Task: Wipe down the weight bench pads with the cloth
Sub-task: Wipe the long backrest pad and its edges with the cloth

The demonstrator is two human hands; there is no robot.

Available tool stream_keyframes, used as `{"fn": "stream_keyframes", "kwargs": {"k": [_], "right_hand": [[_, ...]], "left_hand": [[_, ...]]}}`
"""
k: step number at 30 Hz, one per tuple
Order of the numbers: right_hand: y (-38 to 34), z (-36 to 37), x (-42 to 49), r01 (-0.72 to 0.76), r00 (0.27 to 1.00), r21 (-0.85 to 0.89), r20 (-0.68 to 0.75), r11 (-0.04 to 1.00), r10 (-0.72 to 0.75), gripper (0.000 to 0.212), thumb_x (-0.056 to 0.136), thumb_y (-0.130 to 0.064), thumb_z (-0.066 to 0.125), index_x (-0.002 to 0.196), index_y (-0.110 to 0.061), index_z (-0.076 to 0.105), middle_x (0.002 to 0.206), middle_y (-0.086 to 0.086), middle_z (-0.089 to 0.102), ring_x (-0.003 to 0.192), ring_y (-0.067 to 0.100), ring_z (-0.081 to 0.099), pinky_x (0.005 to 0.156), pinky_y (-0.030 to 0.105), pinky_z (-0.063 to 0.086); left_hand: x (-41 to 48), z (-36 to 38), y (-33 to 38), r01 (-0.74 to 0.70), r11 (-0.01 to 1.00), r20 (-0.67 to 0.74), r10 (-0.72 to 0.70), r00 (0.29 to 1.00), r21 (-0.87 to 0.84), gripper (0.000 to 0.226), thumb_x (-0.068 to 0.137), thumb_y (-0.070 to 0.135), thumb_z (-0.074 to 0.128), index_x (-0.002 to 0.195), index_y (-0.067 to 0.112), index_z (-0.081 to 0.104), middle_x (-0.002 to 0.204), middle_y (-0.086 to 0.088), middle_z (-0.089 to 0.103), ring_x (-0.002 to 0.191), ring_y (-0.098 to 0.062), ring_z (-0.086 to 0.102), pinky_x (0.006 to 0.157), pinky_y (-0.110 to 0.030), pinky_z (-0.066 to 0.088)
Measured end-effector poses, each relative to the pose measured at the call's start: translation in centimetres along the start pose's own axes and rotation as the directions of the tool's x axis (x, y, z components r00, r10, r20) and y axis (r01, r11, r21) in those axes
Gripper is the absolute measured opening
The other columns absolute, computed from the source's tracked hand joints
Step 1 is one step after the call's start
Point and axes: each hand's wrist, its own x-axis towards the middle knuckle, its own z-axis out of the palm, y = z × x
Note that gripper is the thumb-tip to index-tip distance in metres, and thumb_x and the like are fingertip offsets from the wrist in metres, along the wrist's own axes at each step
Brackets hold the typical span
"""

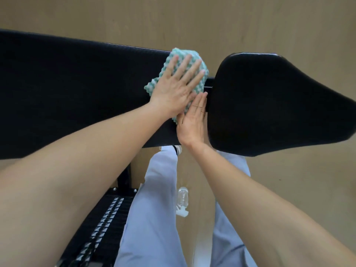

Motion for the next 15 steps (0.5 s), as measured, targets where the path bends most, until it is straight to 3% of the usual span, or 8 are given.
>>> {"fn": "stream_keyframes", "kwargs": {"k": [6,8,12,15], "right_hand": [[3.4,-0.5,-4.0,-0.019,0.982,0.002,0.188,1.000,0.019,0.082,0.109,-0.031,0.042,0.158,-0.005,-0.019,0.168,0.011,-0.025,0.153,0.012,-0.022,0.129,0.037,-0.001],[3.9,-1.0,-4.7,0.014,0.974,-0.050,0.225,0.999,-0.002,0.085,0.108,-0.028,0.046,0.158,-0.006,-0.018,0.168,0.011,-0.025,0.155,0.014,-0.020,0.130,0.038,0.003],[4.5,-1.6,-6.1,0.208,0.968,-0.268,0.198,0.941,-0.158,0.081,0.102,-0.019,0.053,0.161,-0.002,0.001,0.170,0.020,-0.010,0.159,0.032,-0.005,0.129,0.044,0.010],[4.4,-1.7,-6.2,0.421,0.903,-0.338,0.247,0.842,-0.352,0.068,0.103,-0.023,0.040,0.162,-0.003,0.012,0.170,0.019,0.003,0.158,0.036,0.001,0.129,0.044,0.007]], "left_hand": [[-6.6,2.1,5.3,0.110,0.988,0.019,-0.109,0.994,-0.109,0.067,0.108,0.047,0.008,0.161,0.012,-0.010,0.170,-0.011,-0.012,0.157,-0.029,-0.010,0.127,-0.048,0.003],[-8.5,2.7,6.9,0.184,0.973,0.018,-0.183,0.983,-0.138,0.067,0.109,0.047,0.010,0.161,0.011,-0.010,0.170,-0.010,-0.011,0.157,-0.028,-0.009,0.128,-0.046,0.002],[-11.8,3.8,8.6,0.360,0.908,0.041,-0.360,0.932,-0.216,0.070,0.109,0.050,0.018,0.162,0.012,-0.008,0.171,-0.008,-0.008,0.157,-0.025,-0.006,0.128,-0.044,0.002],[-14.0,4.1,9.8,0.483,0.831,0.069,-0.484,0.872,-0.274,0.070,0.109,0.050,0.020,0.162,0.014,-0.010,0.170,-0.006,-0.012,0.157,-0.022,-0.010,0.128,-0.043,-0.001]]}}
